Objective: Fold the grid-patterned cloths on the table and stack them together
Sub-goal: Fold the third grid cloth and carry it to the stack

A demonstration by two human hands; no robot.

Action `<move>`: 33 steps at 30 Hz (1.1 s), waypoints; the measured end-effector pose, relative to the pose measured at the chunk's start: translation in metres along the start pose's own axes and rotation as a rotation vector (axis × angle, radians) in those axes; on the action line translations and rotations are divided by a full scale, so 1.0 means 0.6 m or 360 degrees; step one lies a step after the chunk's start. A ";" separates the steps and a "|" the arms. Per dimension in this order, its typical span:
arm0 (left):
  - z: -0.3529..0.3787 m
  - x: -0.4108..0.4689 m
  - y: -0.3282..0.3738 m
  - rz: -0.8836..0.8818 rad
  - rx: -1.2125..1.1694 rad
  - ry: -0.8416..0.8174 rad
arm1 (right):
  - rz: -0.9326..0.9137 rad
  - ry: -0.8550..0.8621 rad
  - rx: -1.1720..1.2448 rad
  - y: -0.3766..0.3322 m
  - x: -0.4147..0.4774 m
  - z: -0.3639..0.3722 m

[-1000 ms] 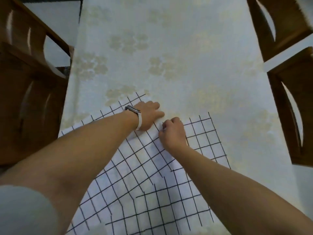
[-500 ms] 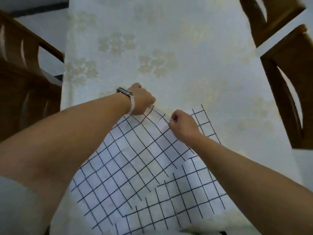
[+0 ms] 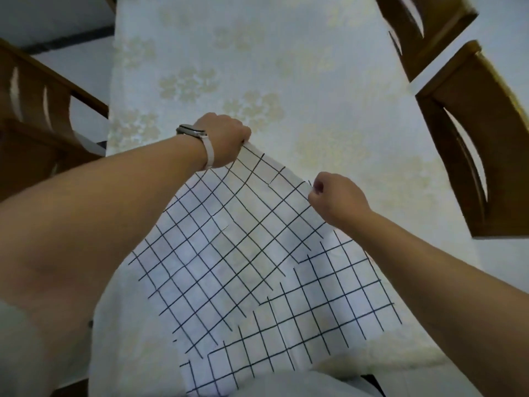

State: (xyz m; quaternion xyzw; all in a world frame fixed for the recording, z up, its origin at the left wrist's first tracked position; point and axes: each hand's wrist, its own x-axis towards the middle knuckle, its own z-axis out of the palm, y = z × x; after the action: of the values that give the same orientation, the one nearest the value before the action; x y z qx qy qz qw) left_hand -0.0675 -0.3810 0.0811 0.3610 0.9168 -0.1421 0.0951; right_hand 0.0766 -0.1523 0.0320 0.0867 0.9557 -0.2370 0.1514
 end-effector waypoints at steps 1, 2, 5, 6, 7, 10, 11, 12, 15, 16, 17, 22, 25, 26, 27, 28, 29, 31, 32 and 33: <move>-0.005 -0.004 -0.002 0.0000 -0.0019 0.0036 | -0.0064 0.0031 -0.0038 -0.003 -0.009 -0.010; -0.011 -0.009 -0.004 0.0001 -0.0042 0.0069 | -0.0115 0.0056 -0.0052 -0.007 -0.019 -0.019; -0.027 -0.029 -0.011 0.0010 -0.0111 0.0163 | -0.0204 0.0091 -0.0019 -0.024 -0.050 -0.042; -0.031 -0.038 -0.014 0.0009 -0.0126 0.0187 | -0.0228 0.0093 -0.0006 -0.032 -0.060 -0.049; -0.035 -0.050 -0.018 0.0006 -0.0136 0.0209 | -0.0257 0.0091 0.0001 -0.043 -0.071 -0.054; -0.041 -0.092 -0.029 -0.0015 -0.0151 0.0245 | -0.0364 0.0043 -0.0041 -0.081 -0.105 -0.063; -0.042 -0.109 -0.033 -0.0027 -0.0157 0.0241 | -0.0404 0.0026 -0.0061 -0.095 -0.117 -0.063; -0.042 -0.127 -0.038 -0.0038 -0.0166 0.0236 | -0.0439 0.0008 -0.0078 -0.110 -0.130 -0.062; -0.029 -0.187 -0.055 -0.0023 -0.0161 0.0248 | -0.0529 -0.0078 -0.0149 -0.158 -0.168 -0.054; -0.021 -0.210 -0.060 -0.0013 -0.0149 0.0254 | -0.0570 -0.0109 -0.0184 -0.175 -0.182 -0.048; -0.011 -0.232 -0.065 -0.0005 -0.0136 0.0257 | -0.0622 -0.0137 -0.0224 -0.192 -0.195 -0.039; 0.054 -0.338 -0.083 0.0083 -0.0102 0.0277 | -0.0859 -0.0295 -0.0378 -0.260 -0.248 0.029; 0.101 -0.384 -0.091 0.0074 -0.0047 0.0233 | -0.0942 -0.0362 -0.0449 -0.289 -0.263 0.084; 0.117 -0.396 -0.094 0.0057 -0.0025 0.0212 | -0.0944 -0.0389 -0.0472 -0.299 -0.267 0.101; 0.132 -0.406 -0.095 0.0042 -0.0007 0.0206 | -0.0940 -0.0424 -0.0502 -0.307 -0.270 0.119; 0.148 -0.415 -0.097 0.0031 -0.0004 0.0207 | -0.0928 -0.0461 -0.0530 -0.315 -0.273 0.136; 0.165 -0.423 -0.099 0.0027 -0.0006 0.0204 | -0.0914 -0.0487 -0.0555 -0.320 -0.274 0.155; 0.197 -0.438 -0.099 0.0021 0.0008 0.0198 | -0.0881 -0.0512 -0.0610 -0.330 -0.277 0.193; 0.212 -0.444 -0.098 0.0013 0.0015 0.0197 | -0.0867 -0.0524 -0.0639 -0.334 -0.278 0.211; 0.229 -0.450 -0.097 0.0001 0.0015 0.0188 | -0.0850 -0.0541 -0.0661 -0.337 -0.279 0.229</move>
State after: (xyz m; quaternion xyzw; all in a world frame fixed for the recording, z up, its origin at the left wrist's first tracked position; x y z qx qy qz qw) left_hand 0.0971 -0.6382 0.0379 0.3696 0.9199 -0.1247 0.0392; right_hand 0.2198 -0.4102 0.0581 -0.2388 0.9335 -0.0802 0.2551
